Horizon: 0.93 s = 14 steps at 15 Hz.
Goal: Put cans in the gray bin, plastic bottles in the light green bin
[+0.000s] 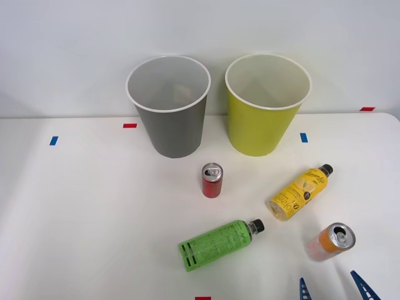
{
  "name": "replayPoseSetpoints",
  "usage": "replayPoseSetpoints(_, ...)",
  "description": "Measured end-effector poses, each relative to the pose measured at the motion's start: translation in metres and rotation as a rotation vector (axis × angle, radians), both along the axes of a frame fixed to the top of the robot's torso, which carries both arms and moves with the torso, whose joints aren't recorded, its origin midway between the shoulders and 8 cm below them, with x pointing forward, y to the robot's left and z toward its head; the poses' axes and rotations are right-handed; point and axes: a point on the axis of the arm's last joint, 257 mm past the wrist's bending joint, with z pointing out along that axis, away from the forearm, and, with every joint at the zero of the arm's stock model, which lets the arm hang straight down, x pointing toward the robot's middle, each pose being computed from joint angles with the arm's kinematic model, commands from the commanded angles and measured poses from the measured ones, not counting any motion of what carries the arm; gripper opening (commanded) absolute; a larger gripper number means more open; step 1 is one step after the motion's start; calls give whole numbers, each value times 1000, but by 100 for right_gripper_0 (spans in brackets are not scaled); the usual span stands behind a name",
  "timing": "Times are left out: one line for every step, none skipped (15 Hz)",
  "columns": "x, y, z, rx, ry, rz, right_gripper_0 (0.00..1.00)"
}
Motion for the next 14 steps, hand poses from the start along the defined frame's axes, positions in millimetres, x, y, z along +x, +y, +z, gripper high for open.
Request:
replayPoseSetpoints(0, 0, 0, 0, 0, 0, 100)
replayPoseSetpoints(0, 0, 0, 0, 0, 0, 100)
replayPoseSetpoints(0, 0, 0, 0, 0, 0, 100)
replayPoseSetpoints(0, 0, 0, 0, 0, 0, 100)
replayPoseSetpoints(0, 0, 0, 0, 0, 0, 100)
replayPoseSetpoints(0, 0, 0, 0, 0, 0, 100)
replayPoseSetpoints(0, 0, 0, 0, 0, 0, 100)
replayPoseSetpoints(0, 0, 0, 0, 0, 0, 100)
replayPoseSetpoints(0, 0, 0, 0, 0, 0, 100)
replayPoseSetpoints(0, 0, 0, 0, 0, 0, 100)
replayPoseSetpoints(0, 0, 0, 0, 0, 0, 100)
replayPoseSetpoints(0, 0, 0, 0, 0, 0, 100)
replayPoseSetpoints(0, 0, 0, 0, 0, 0, 100)
replayPoseSetpoints(0, 0, 0, 0, 0, 0, 100)
